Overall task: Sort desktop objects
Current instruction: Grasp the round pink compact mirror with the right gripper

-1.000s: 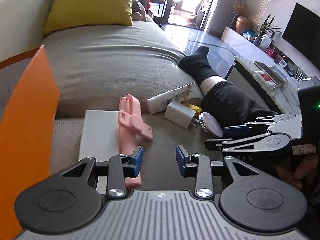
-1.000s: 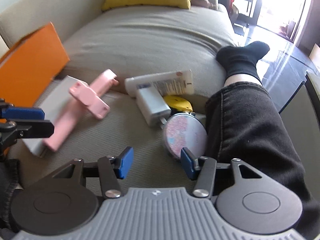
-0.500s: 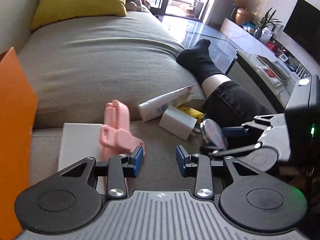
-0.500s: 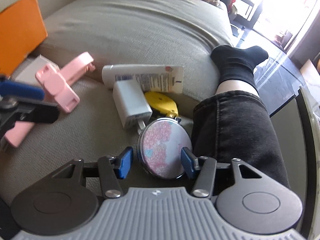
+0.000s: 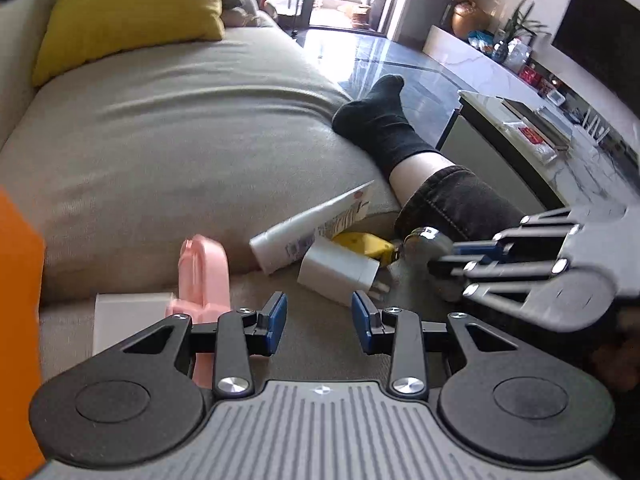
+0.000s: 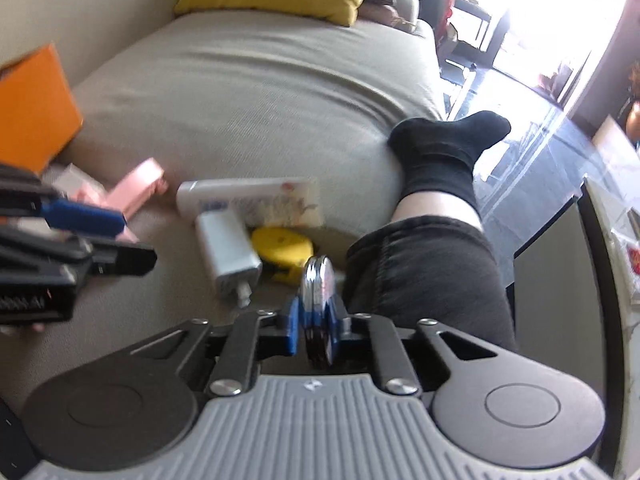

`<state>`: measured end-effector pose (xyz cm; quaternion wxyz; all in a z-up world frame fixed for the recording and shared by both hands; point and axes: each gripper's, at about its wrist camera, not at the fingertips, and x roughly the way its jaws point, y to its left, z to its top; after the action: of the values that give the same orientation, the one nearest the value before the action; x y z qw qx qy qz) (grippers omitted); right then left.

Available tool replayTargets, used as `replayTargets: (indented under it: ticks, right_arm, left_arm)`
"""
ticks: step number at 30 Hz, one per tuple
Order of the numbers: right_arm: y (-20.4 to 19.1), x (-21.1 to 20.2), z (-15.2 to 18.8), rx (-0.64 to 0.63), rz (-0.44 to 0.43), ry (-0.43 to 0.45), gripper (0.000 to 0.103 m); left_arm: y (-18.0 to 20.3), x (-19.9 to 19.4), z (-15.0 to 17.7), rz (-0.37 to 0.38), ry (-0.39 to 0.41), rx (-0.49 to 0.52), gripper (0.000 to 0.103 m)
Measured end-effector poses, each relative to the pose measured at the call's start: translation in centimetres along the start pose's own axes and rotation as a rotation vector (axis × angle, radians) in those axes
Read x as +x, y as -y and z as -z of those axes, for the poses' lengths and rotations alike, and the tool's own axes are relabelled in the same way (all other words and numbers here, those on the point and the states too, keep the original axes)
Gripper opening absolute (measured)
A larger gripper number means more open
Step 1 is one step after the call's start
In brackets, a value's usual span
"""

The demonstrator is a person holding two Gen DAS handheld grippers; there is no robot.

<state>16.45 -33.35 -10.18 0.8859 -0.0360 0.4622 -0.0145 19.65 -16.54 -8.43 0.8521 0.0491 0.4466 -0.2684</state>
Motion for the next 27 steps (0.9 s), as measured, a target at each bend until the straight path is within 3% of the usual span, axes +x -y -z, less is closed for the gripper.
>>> replayTargets:
  ticks: [4,7,13,18,21,23,27]
  right_arm:
    - [2.2,0.7,-1.0,0.093,-0.082,-0.026,0.014]
    - [3.0,1.3,-1.2,0.107,-0.102,-0.037,0.014]
    - [3.4,2.0,-0.8,0.125,-0.134,-0.036,0.014]
    - [3.8,1.6,-0.8,0.156,-0.179,-0.003,0.014]
    - [3.5,1.6,-1.0,0.151,-0.219,0.002,0.014]
    - [3.6,1.6,-0.9,0.162,-0.269,-0.003,0.014]
    - [3.6,2.0,-1.1,0.174,-0.283,-0.012,0.014]
  left_arm:
    - [0.6,0.8,-1.2,-0.008,-0.004,0.06,0.041]
    - [0.7,1.5,-1.7,0.01,-0.025,0.05,0.041]
    - [-1.1,4.3,-2.0,0.035,-0.118,-0.157,0.043]
    - [-2.5,5.9,-1.8,0.086,-0.154,-0.309,0.054]
    - [-2.8,6.9,-1.8,0.115,-0.169,-0.359,0.062]
    - [-3.1,7.7,-1.6,0.154,-0.188,-0.4,0.064]
    - [-2.7,8.0,-1.4,0.149,-0.168,-0.396,0.065]
